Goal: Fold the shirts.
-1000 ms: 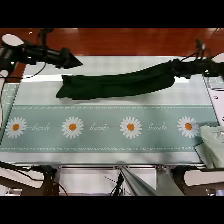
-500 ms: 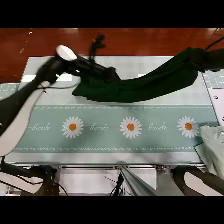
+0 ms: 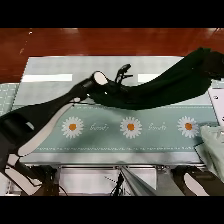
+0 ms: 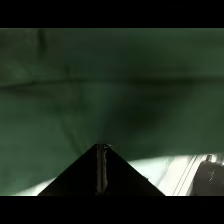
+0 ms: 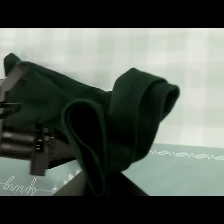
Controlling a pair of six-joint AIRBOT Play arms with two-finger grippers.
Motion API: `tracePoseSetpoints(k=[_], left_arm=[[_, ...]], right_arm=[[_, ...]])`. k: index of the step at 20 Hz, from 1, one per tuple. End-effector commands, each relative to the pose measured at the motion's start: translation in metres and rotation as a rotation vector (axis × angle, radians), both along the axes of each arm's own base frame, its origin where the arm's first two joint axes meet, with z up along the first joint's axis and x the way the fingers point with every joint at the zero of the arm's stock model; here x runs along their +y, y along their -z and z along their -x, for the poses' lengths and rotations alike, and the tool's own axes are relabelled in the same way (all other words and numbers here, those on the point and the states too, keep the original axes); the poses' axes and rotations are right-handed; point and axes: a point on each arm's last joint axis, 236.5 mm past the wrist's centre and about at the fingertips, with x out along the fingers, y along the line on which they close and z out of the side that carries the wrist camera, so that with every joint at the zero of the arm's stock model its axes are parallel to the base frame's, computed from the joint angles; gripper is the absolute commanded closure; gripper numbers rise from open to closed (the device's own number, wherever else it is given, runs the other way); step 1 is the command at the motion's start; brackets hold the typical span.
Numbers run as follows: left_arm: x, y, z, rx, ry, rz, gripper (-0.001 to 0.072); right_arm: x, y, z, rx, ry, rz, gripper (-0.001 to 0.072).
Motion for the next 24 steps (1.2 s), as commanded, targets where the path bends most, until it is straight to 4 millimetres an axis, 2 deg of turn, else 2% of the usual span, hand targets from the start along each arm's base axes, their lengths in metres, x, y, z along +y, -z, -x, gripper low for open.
tracePoseSetpoints(k=[1,4,5,7,9,11,12,14,15,17,18,20,21,22,24], left_arm=[[-0.035,0.01,0.023,0.126,-0.028,0.078,0.0683],[-0.057,0.014,0.04,0.191,-0.025,0.133,0.0683],[-0.057,0.016,0.04,0.199,-0.029,0.135,0.0683],[-0.045,0.012,0.026,0.203,-0.045,0.142,0.0684],[-0.018,-0.007,-0.005,0.179,-0.073,0.175,0.0686],[0.026,-0.045,-0.046,0.104,-0.129,0.206,0.0687],[0.054,-0.07,-0.066,0.041,-0.16,0.21,0.0687],[0.116,-0.125,-0.1,-0.097,-0.24,0.216,0.0686],[0.148,-0.156,-0.113,-0.166,-0.291,0.224,0.0686],[0.22,-0.22,-0.129,-0.305,-0.417,0.244,0.0686],[0.251,-0.248,-0.13,-0.366,-0.47,0.25,0.0686],[0.306,-0.295,-0.12,-0.472,-0.554,0.249,0.0686],[0.326,-0.311,-0.111,-0.511,-0.579,0.243,0.0686],[0.343,-0.325,-0.099,-0.542,-0.593,0.234,0.0686],[0.359,-0.342,-0.072,-0.566,-0.586,0.215,0.0685]], right_arm=[[0.009,-0.007,0.019,0.008,-0.009,-0.011,0.0692],[0.008,-0.008,0.018,0.003,-0.001,-0.01,0.0692],[0.007,-0.008,0.017,0.001,0.001,-0.005,0.0692],[0.002,-0.009,0.015,-0.011,0.014,0.011,0.0692],[-0.015,-0.013,0.003,-0.065,0.051,0.077,0.0692],[-0.026,-0.017,-0.017,-0.128,0.085,0.117,0.0693],[-0.021,-0.018,-0.028,-0.146,0.077,0.091,0.0693],[0.012,-0.013,-0.049,-0.146,0.005,-0.029,0.0693],[0.027,-0.003,-0.058,-0.131,-0.031,-0.047,0.0693],[0.06,0.023,-0.073,-0.092,-0.099,-0.037,0.0692],[0.08,0.035,-0.08,-0.08,-0.134,-0.046,0.0693],[0.125,0.055,-0.094,-0.083,-0.193,-0.067,0.0692],[0.148,0.066,-0.101,-0.088,-0.209,-0.083,0.0692],[0.167,0.076,-0.108,-0.097,-0.221,-0.096,0.0693],[0.204,0.102,-0.118,-0.094,-0.24,-0.118,0.0692]])
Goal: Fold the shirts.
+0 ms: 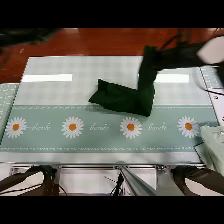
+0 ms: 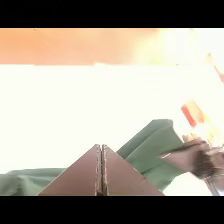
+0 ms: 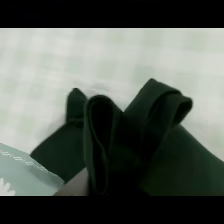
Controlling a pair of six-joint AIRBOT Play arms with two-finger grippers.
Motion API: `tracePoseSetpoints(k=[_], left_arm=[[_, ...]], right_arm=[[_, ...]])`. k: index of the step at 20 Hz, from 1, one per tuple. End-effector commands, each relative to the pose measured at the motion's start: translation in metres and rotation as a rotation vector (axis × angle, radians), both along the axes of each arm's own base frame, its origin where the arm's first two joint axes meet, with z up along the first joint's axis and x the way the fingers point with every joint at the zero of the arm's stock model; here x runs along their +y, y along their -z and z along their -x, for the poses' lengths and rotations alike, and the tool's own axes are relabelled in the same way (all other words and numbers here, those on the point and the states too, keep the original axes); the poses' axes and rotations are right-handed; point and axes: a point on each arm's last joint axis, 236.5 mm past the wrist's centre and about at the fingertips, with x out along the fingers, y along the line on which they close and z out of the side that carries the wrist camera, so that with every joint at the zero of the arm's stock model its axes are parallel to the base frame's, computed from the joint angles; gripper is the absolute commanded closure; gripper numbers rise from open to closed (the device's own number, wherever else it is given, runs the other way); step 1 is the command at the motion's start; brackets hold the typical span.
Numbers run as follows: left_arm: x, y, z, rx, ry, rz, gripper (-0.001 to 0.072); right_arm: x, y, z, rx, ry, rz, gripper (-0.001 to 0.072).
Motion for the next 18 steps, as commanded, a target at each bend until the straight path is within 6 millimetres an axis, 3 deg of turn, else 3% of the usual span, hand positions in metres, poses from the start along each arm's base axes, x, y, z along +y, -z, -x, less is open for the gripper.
tracePoseSetpoints(k=[1,4,6,7,8,9,11,13,15,17,18], left_arm=[[0.041,-0.039,0.047,-0.066,-0.037,-0.054,0.0685],[0.039,-0.046,0.071,-0.084,-0.017,-0.109,0.0685],[0.031,-0.046,0.081,-0.077,0.012,-0.114,0.0684],[0.028,-0.046,0.084,-0.075,0.025,-0.118,0.0684],[0.026,-0.044,0.085,-0.07,0.037,-0.121,0.0684],[0.027,-0.041,0.085,-0.064,0.035,-0.133,0.0684],[0.031,-0.035,0.083,-0.054,0.025,-0.157,0.0684],[0.036,-0.028,0.081,-0.041,0.01,-0.189,0.0684],[0.039,-0.024,0.08,-0.034,0.001,-0.21,0.0684],[0.042,-0.02,0.079,-0.028,-0.008,-0.228,0.0684],[0.043,-0.018,0.079,-0.025,-0.01,-0.236,0.0683]], right_arm=[[0.072,0.046,-0.019,-0.004,-0.036,-0.05,0.0692],[0.116,0.102,-0.007,0.101,-0.081,-0.062,0.0692],[0.136,0.128,-0.001,0.155,-0.085,-0.08,0.0684],[0.143,0.136,-0.001,0.173,-0.072,-0.101,0.0568],[0.147,0.139,-0.004,0.186,-0.052,-0.131,0.0376],[0.148,0.136,-0.006,0.186,-0.039,-0.157,0.0263],[0.14,0.12,-0.012,0.163,-0.029,-0.174,0.0239],[0.114,0.097,-0.01,0.135,-0.062,-0.13,0.0234],[0.062,0.079,-0.004,0.126,-0.073,0.003,0.0234],[-0.023,0.071,0.003,0.133,-0.029,0.247,0.0234],[-0.081,0.07,0.01,0.161,0.024,0.412,0.0234]])
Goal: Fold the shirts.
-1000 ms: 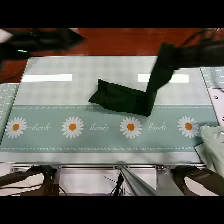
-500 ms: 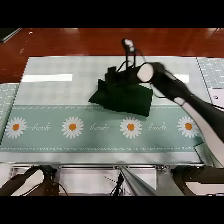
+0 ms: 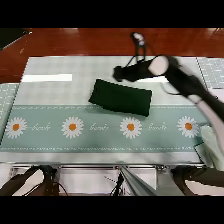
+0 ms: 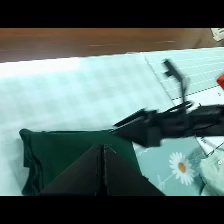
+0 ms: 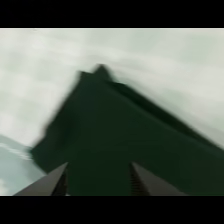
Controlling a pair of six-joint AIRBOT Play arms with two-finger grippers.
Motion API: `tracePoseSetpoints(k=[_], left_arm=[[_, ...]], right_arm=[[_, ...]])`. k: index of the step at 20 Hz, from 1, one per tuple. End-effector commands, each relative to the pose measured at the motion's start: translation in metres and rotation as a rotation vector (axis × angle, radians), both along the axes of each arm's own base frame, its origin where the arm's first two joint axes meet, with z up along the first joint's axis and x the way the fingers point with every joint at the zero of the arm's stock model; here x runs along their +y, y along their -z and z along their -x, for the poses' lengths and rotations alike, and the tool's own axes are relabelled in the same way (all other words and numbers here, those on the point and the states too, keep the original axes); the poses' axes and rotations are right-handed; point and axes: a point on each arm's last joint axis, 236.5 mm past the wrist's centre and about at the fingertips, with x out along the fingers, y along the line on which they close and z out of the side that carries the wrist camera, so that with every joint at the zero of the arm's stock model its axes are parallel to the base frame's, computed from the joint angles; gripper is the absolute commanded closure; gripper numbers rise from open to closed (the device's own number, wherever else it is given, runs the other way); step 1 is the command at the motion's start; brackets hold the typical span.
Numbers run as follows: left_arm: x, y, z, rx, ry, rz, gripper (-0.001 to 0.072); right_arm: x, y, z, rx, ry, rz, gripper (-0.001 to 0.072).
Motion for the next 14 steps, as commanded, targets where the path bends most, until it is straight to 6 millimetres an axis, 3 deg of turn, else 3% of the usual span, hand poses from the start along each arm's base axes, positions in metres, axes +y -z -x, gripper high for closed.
tracePoseSetpoints(k=[1,2,3,4,5,6,8,10,14], left_arm=[[0.006,0.009,-0.001,0.014,-0.017,-0.042,0.0684],[0.007,0.01,-0.001,0.016,-0.021,-0.049,0.0684],[0.01,0.013,-0.002,0.02,-0.027,-0.063,0.0683],[0.013,0.016,-0.003,0.025,-0.036,-0.08,0.0683],[0.017,0.02,-0.004,0.032,-0.046,-0.102,0.0683],[0.02,0.024,-0.004,0.045,-0.058,-0.113,0.0683],[0.023,0.029,-0.004,0.068,-0.07,-0.128,0.0683],[0.023,0.035,-0.001,0.086,-0.062,-0.135,0.0683],[0.022,0.05,0.001,0.142,-0.06,-0.114,0.0683]], right_arm=[[-0.171,-0.003,0.03,0.097,0.102,0.514,0.0234],[-0.226,-0.002,0.043,0.173,0.156,0.652,0.0234],[-0.26,0.005,0.057,0.258,0.194,0.687,0.0234],[-0.277,0.022,0.072,0.349,0.226,0.63,0.0233],[-0.28,0.043,0.086,0.433,0.253,0.521,0.0229],[-0.271,0.067,0.098,0.507,0.284,0.367,0.0176],[-0.233,0.102,0.104,0.56,0.31,0.037,0.0108],[-0.203,0.122,0.097,0.535,0.35,-0.178,0.0107],[-0.173,0.152,0.086,0.46,0.408,-0.282,0.0107]])
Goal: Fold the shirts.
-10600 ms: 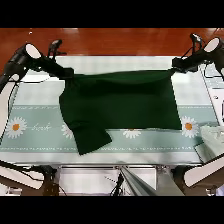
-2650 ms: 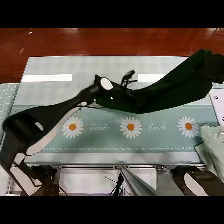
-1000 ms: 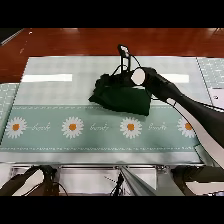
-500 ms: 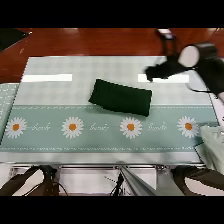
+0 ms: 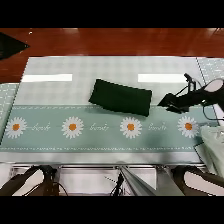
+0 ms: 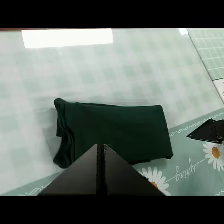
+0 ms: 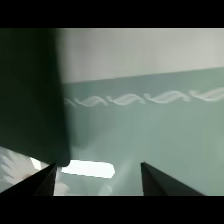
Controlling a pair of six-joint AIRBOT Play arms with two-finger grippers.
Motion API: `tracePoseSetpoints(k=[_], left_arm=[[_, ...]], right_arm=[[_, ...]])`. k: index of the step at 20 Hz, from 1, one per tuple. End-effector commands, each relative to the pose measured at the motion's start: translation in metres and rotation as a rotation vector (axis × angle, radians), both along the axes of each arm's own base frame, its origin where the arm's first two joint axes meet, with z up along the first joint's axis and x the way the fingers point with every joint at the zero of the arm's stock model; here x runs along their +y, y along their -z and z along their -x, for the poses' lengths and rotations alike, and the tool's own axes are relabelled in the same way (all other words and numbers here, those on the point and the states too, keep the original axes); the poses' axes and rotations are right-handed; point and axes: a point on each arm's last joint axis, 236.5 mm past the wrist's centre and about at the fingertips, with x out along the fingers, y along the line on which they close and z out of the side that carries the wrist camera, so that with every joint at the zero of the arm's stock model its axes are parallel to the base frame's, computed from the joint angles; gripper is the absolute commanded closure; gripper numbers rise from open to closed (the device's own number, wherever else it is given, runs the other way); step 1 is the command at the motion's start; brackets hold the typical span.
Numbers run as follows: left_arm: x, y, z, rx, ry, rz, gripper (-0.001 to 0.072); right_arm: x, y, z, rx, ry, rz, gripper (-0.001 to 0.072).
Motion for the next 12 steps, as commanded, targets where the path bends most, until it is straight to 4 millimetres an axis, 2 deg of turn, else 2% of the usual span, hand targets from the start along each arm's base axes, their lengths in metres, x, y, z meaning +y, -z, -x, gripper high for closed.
tracePoseSetpoints(k=[1,6,8,9,10,11,12], left_arm=[[0.001,0.014,0.002,0.052,-0.009,0.011,0.0683],[-0.004,0.025,0.004,0.107,-0.019,0.045,0.0683],[-0.008,0.025,0.005,0.108,-0.006,0.046,0.0683],[-0.012,0.025,0.005,0.108,0.004,0.045,0.0683],[-0.016,0.025,0.006,0.108,0.014,0.044,0.0683],[-0.02,0.025,0.008,0.108,0.026,0.043,0.0683],[-0.025,0.025,0.009,0.108,0.04,0.043,0.0683]], right_arm=[[0.026,0.022,-0.016,-0.075,0.122,-0.108,0.0107],[0.074,0.036,-0.044,-0.116,0.182,-0.212,0.0108],[0.082,0.04,-0.053,-0.117,0.236,-0.234,0.0169],[0.083,0.039,-0.056,-0.128,0.239,-0.232,0.0361],[0.085,0.035,-0.058,-0.146,0.215,-0.233,0.0606],[0.085,0.026,-0.062,-0.166,0.187,-0.244,0.0691],[0.082,0.013,-0.068,-0.194,0.16,-0.256,0.0691]])
